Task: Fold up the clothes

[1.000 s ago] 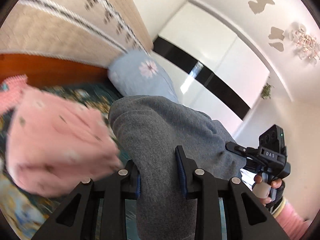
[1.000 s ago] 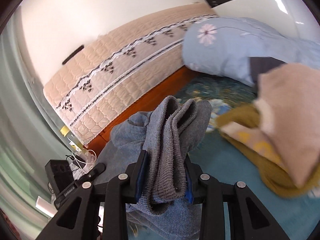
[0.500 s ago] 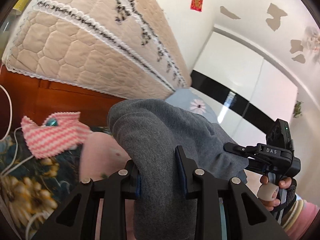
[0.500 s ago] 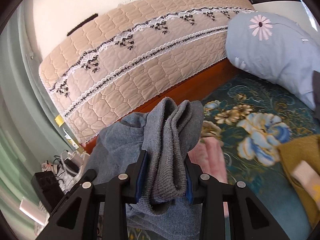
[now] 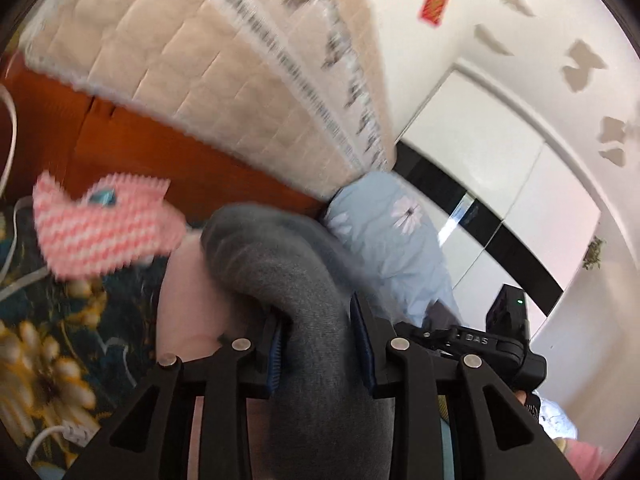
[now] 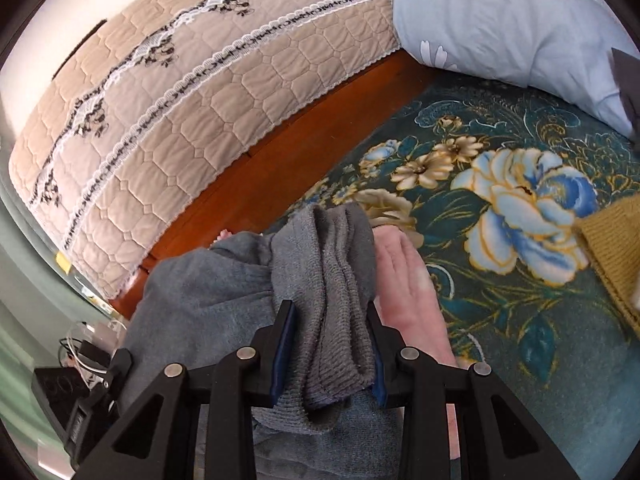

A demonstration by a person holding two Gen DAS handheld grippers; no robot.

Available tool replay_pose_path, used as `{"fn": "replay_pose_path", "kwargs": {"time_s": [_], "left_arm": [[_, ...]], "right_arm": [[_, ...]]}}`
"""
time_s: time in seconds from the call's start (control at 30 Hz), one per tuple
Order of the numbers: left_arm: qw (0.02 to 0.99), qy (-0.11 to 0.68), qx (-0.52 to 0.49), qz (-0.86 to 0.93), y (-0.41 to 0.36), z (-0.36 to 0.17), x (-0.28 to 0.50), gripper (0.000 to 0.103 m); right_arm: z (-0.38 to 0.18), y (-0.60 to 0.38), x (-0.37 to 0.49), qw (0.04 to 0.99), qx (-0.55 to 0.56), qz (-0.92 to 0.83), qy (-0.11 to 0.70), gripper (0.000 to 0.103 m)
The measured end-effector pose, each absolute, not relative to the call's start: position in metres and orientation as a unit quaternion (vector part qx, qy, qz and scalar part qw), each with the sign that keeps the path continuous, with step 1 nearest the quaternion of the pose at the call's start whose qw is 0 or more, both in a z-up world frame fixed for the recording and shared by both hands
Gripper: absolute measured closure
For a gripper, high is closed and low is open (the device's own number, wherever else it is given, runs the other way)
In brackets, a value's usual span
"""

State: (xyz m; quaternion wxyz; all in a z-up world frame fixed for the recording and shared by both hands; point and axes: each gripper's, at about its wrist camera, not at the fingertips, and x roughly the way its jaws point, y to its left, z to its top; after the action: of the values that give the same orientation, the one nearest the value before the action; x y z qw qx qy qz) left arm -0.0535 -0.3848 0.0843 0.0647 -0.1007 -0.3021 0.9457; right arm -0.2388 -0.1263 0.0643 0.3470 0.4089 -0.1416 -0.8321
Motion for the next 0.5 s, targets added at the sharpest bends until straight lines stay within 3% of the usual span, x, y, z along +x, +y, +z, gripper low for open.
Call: {"fn": "replay_pose_path", "kwargs": {"time_s": [0.13, 0.5], "left_arm": [[0.068, -0.271, -0.069, 0.958, -0.375, 0.096, -0.045, 0.072], [0.038, -0.329, -0.107, 0.938, -0.398, 0.075, -0.06, 0.072]], "right_arm": [[0.076, -0.125, -0.237, 0.348, 0.392, -0.84, -0.144, 0.071], [0.038, -0.117, -0.237, 0.326, 0.43, -0.823, -0.178, 0.072]]}}
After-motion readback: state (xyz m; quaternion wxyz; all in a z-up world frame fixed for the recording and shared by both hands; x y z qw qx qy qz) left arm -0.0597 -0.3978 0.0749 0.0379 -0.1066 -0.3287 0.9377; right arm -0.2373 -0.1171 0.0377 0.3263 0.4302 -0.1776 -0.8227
